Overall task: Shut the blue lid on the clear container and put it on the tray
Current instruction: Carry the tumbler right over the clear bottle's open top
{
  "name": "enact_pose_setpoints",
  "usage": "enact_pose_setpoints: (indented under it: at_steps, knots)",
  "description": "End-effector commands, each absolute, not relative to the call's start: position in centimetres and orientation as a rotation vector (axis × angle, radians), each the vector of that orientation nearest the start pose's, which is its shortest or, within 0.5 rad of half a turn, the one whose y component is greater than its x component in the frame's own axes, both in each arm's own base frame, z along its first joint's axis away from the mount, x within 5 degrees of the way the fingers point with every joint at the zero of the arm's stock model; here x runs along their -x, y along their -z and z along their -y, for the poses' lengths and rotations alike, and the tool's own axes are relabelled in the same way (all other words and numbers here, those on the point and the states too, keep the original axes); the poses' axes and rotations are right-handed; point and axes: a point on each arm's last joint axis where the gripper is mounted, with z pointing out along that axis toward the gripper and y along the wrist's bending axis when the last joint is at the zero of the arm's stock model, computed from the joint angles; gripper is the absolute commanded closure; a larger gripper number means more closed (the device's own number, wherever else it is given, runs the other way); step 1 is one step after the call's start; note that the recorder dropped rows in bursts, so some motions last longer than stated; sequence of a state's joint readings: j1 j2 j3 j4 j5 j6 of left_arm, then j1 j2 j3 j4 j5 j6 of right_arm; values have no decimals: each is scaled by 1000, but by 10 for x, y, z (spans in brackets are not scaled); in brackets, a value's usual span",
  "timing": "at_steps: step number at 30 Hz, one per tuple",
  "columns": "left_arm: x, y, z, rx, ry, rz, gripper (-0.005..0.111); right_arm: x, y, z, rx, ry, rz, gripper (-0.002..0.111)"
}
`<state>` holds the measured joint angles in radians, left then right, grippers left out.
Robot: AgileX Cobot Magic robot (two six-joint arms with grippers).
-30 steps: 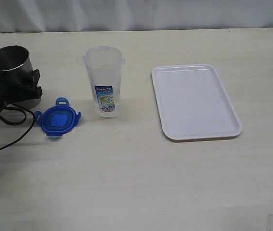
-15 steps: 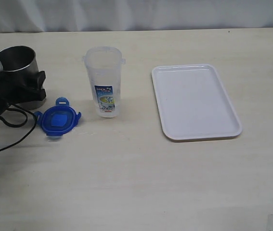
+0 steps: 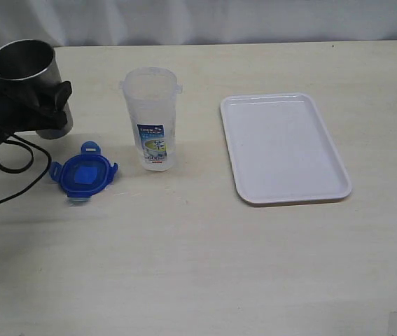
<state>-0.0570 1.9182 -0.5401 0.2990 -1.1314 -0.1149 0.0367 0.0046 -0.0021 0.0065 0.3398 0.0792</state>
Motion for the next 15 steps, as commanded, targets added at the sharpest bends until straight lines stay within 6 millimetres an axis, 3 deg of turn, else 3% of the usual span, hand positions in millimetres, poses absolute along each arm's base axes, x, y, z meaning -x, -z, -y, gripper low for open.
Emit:
enact_pose_setpoints:
  at_steps: [1,8,15]
  knots:
    - [-308,-148,45,-263,302,-1631,107,-53,-182,-2,-48,-93,-1825,104]
    - [-331,-161,56,-321,422,-1730,107,-53,-182,-2,-48,-93,-1825,104]
    - [-349,-178,60,-374,435,-1680,107,-53,-182,-2,-48,-93,-1825,104]
